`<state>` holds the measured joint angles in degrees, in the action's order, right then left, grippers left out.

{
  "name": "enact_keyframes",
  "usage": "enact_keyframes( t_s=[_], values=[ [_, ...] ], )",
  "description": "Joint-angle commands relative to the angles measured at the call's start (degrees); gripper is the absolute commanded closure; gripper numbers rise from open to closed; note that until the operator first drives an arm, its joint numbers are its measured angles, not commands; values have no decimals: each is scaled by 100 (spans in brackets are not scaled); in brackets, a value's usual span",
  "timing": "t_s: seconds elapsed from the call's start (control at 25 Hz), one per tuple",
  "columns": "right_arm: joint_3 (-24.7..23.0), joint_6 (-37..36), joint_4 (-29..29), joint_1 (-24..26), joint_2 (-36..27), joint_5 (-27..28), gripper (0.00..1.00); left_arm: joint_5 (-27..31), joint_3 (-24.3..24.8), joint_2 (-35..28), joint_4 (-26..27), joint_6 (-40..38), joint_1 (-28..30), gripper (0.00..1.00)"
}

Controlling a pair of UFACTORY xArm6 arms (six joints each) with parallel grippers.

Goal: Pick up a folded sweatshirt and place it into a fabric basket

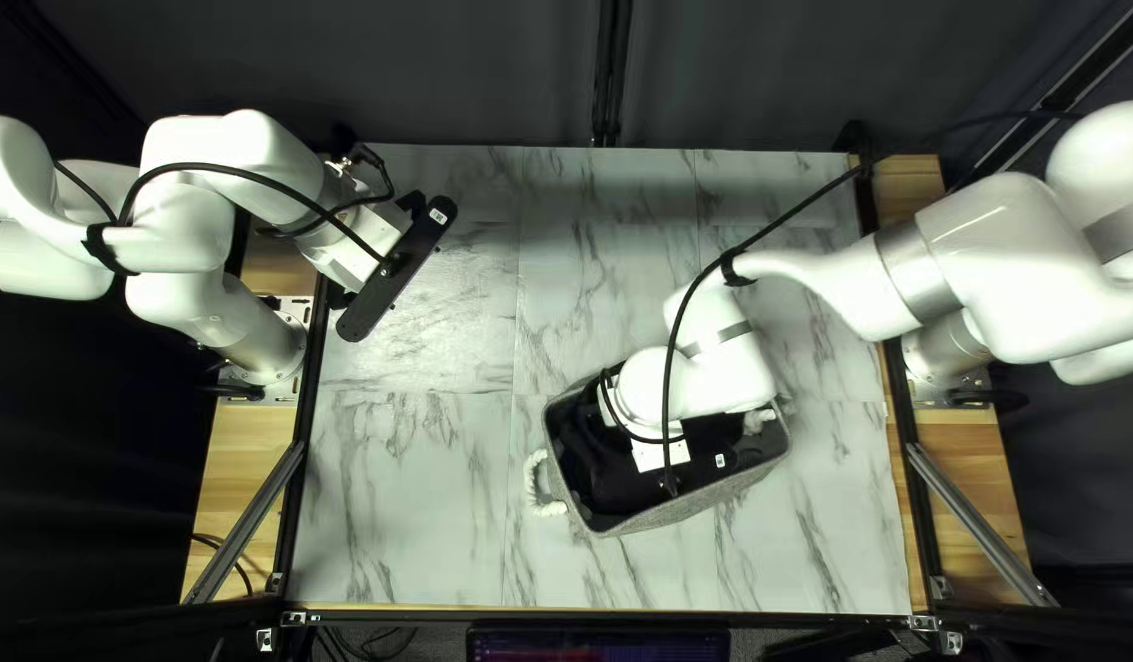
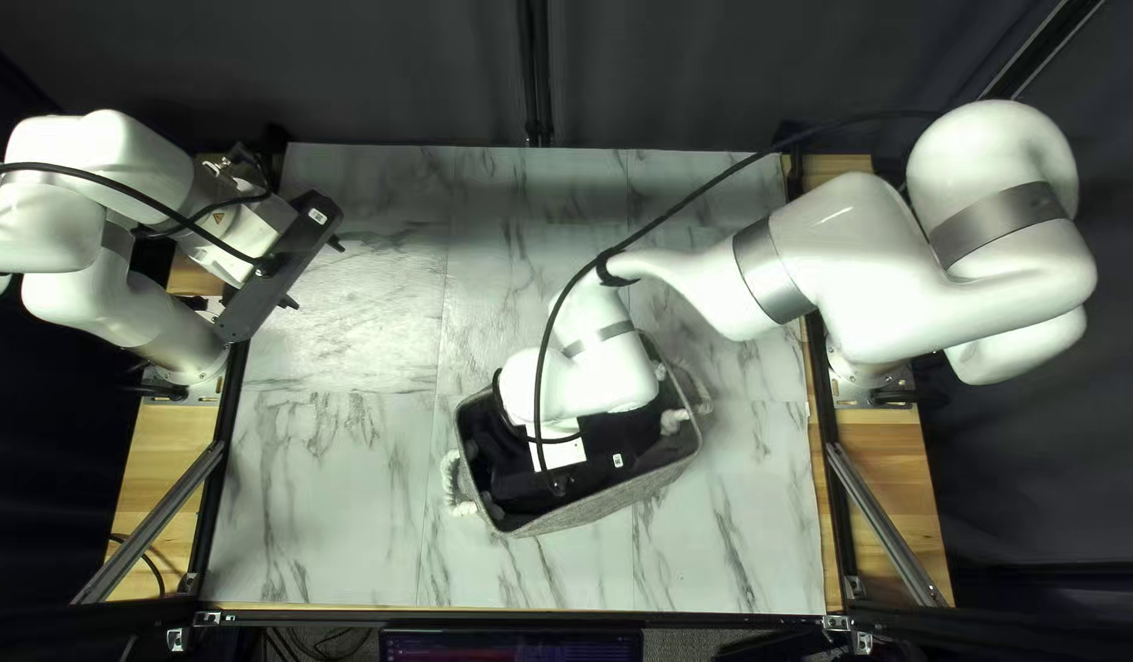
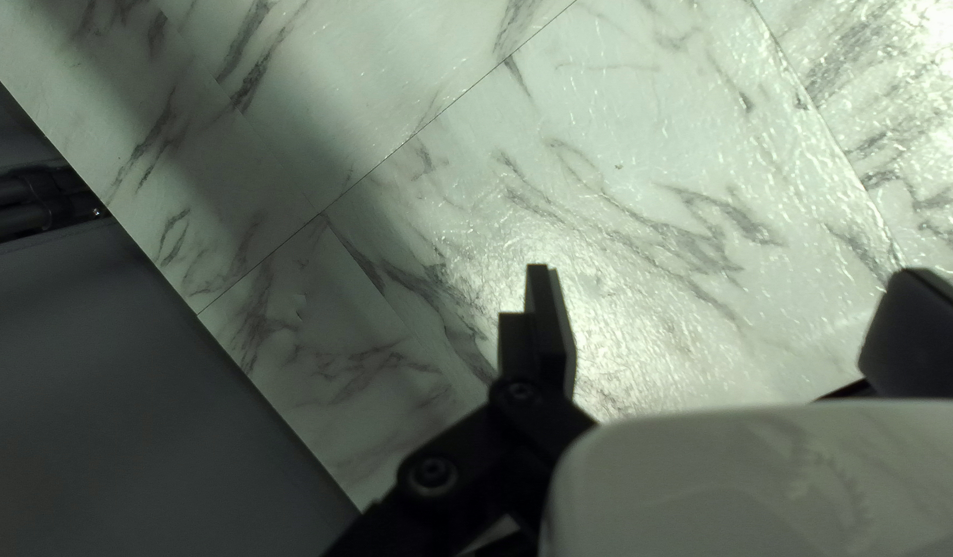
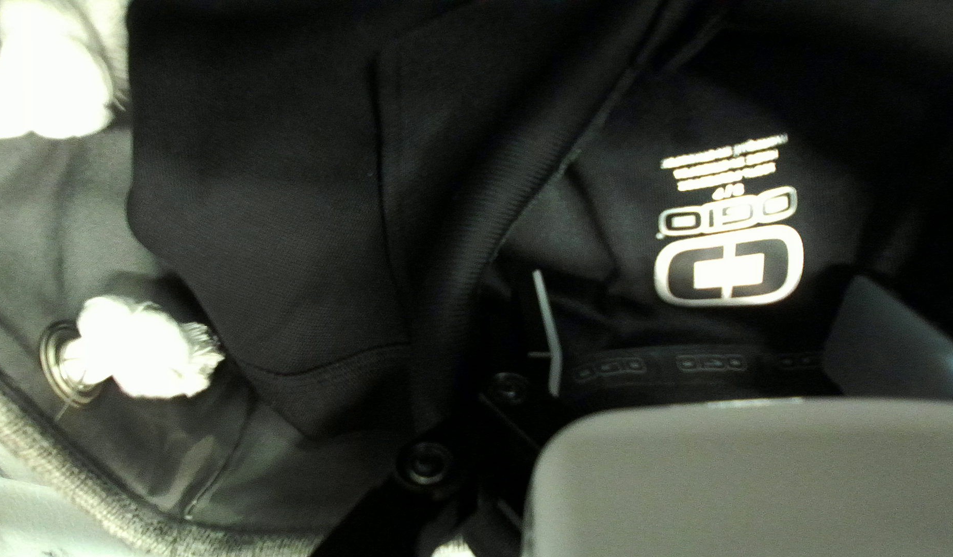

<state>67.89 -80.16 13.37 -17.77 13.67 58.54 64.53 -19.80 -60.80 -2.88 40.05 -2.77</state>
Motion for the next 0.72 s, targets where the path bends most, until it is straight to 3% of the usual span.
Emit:
enact_keyframes(
  t_s=[0.04,0.24,0.4,0.48,0.72],
  values=[
    [-64,129,237,-59,-484,354,0,0,0,0,0,0,0,0],
    [-918,170,429,317,-1410,-33,0,0,0,0,0,0,0,0],
    [-1962,-77,275,1030,-2419,-793,0,0,0,0,0,0,0,0],
    [-2176,-206,77,1399,-2630,-981,0,0,0,0,0,0,0,0],
    [-2242,-232,-489,2161,-2923,-985,0,0,0,0,0,0,0,0]
  ],
)
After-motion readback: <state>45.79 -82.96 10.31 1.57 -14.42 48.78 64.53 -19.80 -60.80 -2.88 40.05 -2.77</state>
